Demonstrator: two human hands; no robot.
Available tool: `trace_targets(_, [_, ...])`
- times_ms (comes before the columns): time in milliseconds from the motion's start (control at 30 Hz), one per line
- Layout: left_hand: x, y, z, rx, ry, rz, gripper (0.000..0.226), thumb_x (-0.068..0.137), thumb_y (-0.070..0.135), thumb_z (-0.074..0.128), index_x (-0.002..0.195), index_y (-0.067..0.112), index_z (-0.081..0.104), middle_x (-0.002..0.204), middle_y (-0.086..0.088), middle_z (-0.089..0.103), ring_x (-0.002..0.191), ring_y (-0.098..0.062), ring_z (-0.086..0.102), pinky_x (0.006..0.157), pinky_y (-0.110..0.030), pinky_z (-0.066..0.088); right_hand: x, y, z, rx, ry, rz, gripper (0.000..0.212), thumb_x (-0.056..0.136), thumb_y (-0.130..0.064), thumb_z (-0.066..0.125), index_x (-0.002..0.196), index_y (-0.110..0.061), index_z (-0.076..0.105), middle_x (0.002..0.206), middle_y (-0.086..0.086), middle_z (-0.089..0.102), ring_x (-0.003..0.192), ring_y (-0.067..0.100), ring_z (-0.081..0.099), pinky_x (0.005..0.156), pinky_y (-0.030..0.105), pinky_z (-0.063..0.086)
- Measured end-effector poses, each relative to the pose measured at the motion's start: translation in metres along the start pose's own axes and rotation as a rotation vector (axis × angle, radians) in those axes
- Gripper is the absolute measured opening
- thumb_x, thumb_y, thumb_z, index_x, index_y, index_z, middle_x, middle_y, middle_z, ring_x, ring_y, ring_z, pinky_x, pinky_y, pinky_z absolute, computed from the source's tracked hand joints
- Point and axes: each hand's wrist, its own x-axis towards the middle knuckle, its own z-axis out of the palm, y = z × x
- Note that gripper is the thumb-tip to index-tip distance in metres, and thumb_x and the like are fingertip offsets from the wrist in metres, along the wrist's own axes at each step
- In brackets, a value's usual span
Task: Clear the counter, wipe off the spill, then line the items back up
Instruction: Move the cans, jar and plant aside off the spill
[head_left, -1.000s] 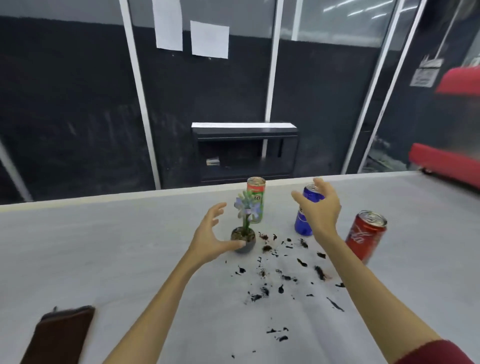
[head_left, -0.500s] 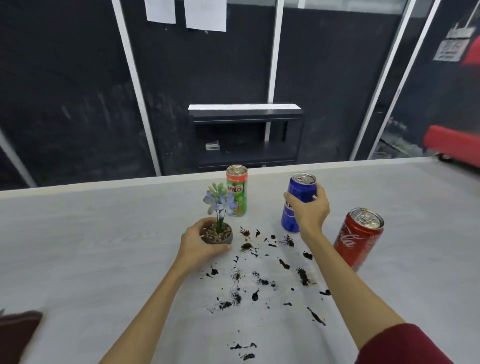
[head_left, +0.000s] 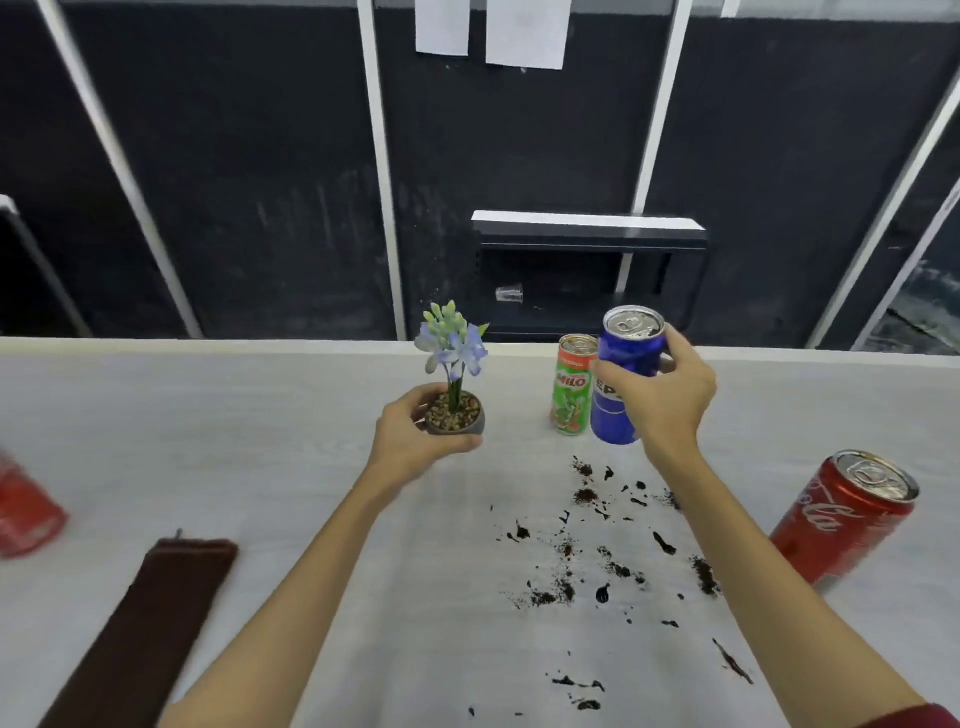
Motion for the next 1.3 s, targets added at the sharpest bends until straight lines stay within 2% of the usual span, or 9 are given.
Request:
trace_targets(100, [-0.012, -0.008, -0.054, 0.021, 0.078, -0.02, 0.06, 0.054, 0.016, 0.088, 0.104, 0.027, 0.057, 0.101, 0.003, 0.065, 0.095, -0.013, 0.062, 0.07, -0.011, 0.047, -0.019, -0.025, 0.043, 0.063, -0.135, -0.028, 0.054, 0.066, -0.013, 0.08, 0.114, -0.014, 0.056, 0.103, -0.005, 0.062, 0.092, 0.013, 0.059, 0.067, 0.015, 0.046])
trace_targets(333, [-0.076, -0.046, -0.204, 0.069, 0.355, -0.111, 0.066, 0.045, 0.016, 0.089, 0.102, 0.024, 0.058, 0.097, 0.0, 0.067, 0.092, -0.017, 0.064, 0.072, -0.014, 0.047, -0.091, -0.067, 0.175, 0.197, -0.423, 0.058, 0.059, 0.064, -0.013, 0.082, 0.117, -0.013, 0.057, 0.106, -0.002, 0.064, 0.095, 0.018, 0.061, 0.073, 0.026, 0.05])
trace_targets(567, [-0.176, -0.084, -0.3, 0.13, 0.517, -0.227, 0.07, 0.044, 0.021, 0.09, 0.105, 0.024, 0.056, 0.098, 0.007, 0.065, 0.09, -0.005, 0.062, 0.075, -0.015, 0.048, -0.168, -0.094, 0.279, 0.224, -0.677, 0.063, 0.054, 0.064, -0.012, 0.081, 0.112, -0.014, 0.057, 0.1, -0.004, 0.061, 0.092, 0.016, 0.058, 0.074, 0.027, 0.048])
trace_targets(633, [-0.195, -0.092, -0.313, 0.143, 0.544, -0.241, 0.067, 0.04, 0.029, 0.088, 0.1, 0.027, 0.059, 0.099, 0.007, 0.066, 0.089, -0.005, 0.064, 0.073, -0.015, 0.051, -0.184, -0.096, 0.3, 0.217, -0.733, 0.063, 0.055, 0.065, -0.012, 0.081, 0.114, -0.012, 0.057, 0.106, 0.001, 0.063, 0.093, 0.016, 0.058, 0.074, 0.027, 0.047])
trace_targets(733, [-0.213, -0.102, -0.322, 0.152, 0.578, -0.281, 0.069, 0.044, 0.018, 0.09, 0.103, 0.03, 0.056, 0.102, 0.005, 0.065, 0.091, -0.002, 0.062, 0.072, -0.012, 0.05, -0.201, -0.095, 0.325, 0.209, -0.787, 0.091, 0.057, 0.065, -0.011, 0.081, 0.117, -0.01, 0.057, 0.114, 0.007, 0.065, 0.096, 0.017, 0.058, 0.075, 0.028, 0.047])
trace_targets(833, [-0.219, -0.11, -0.323, 0.15, 0.618, -0.303, 0.07, 0.032, 0.038, 0.082, 0.096, 0.041, 0.055, 0.1, 0.012, 0.065, 0.091, -0.001, 0.062, 0.074, -0.014, 0.049, -0.212, -0.094, 0.344, 0.195, -0.819, 0.106, 0.058, 0.066, -0.01, 0.08, 0.119, -0.01, 0.056, 0.118, 0.01, 0.064, 0.096, 0.017, 0.056, 0.076, 0.027, 0.047])
trace_targets(900, [-0.22, -0.113, -0.321, 0.134, 0.641, -0.305, 0.067, 0.03, 0.04, 0.079, 0.092, 0.046, 0.054, 0.097, 0.018, 0.063, 0.088, 0.004, 0.062, 0.07, -0.01, 0.049, -0.215, -0.091, 0.351, 0.182, -0.838, 0.09, 0.059, 0.066, -0.009, 0.08, 0.119, -0.009, 0.055, 0.118, 0.011, 0.063, 0.097, 0.017, 0.056, 0.076, 0.027, 0.047])
trace_targets(1100, [-0.218, -0.118, -0.319, 0.137, 0.655, -0.271, 0.066, 0.051, 0.007, 0.088, 0.098, 0.04, 0.055, 0.098, 0.017, 0.061, 0.089, 0.005, 0.06, 0.07, -0.005, 0.048, -0.221, -0.081, 0.361, 0.159, -0.858, 0.05, 0.061, 0.068, -0.009, 0.078, 0.123, -0.009, 0.052, 0.121, 0.011, 0.062, 0.1, 0.017, 0.055, 0.079, 0.028, 0.048])
trace_targets(1300, [-0.218, -0.119, -0.318, 0.116, 0.643, -0.246, 0.07, 0.055, 0.009, 0.087, 0.108, 0.036, 0.052, 0.112, 0.01, 0.058, 0.103, -0.002, 0.057, 0.076, -0.003, 0.046, -0.223, -0.074, 0.359, 0.164, -0.855, 0.005, 0.066, 0.071, -0.011, 0.077, 0.13, -0.009, 0.047, 0.128, 0.012, 0.058, 0.116, 0.025, 0.054, 0.083, 0.027, 0.045])
